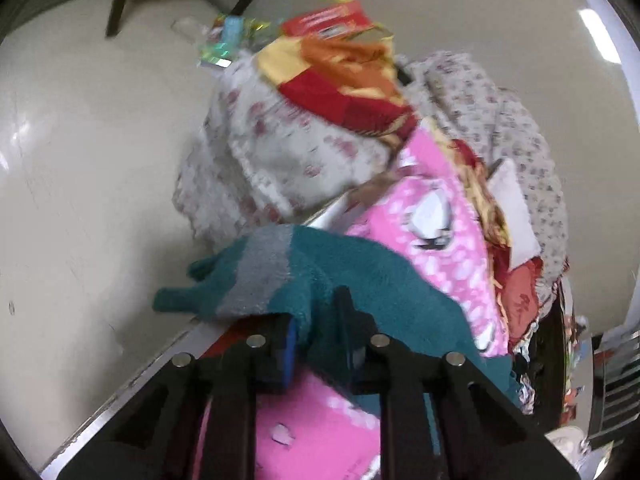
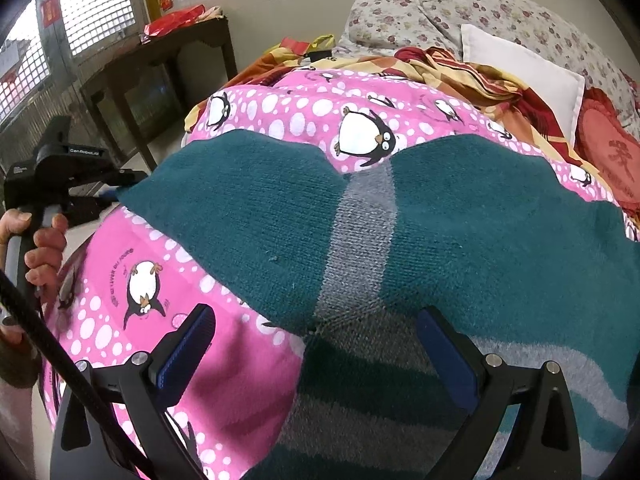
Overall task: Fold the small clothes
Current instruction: 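Grasp the teal sweater's sleeve cuff with the left gripper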
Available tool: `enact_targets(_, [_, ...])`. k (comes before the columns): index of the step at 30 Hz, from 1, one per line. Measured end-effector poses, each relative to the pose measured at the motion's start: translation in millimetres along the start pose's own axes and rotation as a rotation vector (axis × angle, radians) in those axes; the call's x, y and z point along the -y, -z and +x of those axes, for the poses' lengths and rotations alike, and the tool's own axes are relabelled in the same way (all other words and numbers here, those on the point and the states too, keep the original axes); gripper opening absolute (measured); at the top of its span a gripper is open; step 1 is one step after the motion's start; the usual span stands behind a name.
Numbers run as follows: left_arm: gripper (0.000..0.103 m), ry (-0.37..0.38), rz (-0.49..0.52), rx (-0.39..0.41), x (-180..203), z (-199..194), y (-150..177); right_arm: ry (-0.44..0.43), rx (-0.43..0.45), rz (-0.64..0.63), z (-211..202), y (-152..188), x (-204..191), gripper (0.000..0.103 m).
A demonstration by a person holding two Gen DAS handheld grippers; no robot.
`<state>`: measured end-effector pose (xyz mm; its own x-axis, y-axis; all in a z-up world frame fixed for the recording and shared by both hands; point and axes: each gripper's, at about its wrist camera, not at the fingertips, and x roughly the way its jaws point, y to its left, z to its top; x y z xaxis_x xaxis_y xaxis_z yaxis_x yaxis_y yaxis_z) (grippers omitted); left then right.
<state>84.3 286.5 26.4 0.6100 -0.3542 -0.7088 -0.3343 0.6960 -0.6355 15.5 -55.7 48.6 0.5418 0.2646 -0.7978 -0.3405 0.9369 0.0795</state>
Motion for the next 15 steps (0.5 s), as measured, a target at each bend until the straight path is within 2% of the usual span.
enact_targets(3, [0.015, -0.002, 0.085, 0.046, 23.5, -17.0, 4.3, -0.005, 0.013, 0.02, -4.1, -0.2, 4.6, 0.103])
enact_targets(8, [0.014, 0.045, 0.208, 0.089, 71.1, -42.4, 23.0, 0.0, 0.039, 0.06, -15.9, -0.3, 19.3, 0.103])
enact_targets(15, [0.014, 0.096, 0.474, 0.149, 168.9, -66.6, 74.4, 0.032, 0.073, 0.152, -41.9, 6.6, 62.8, 0.103])
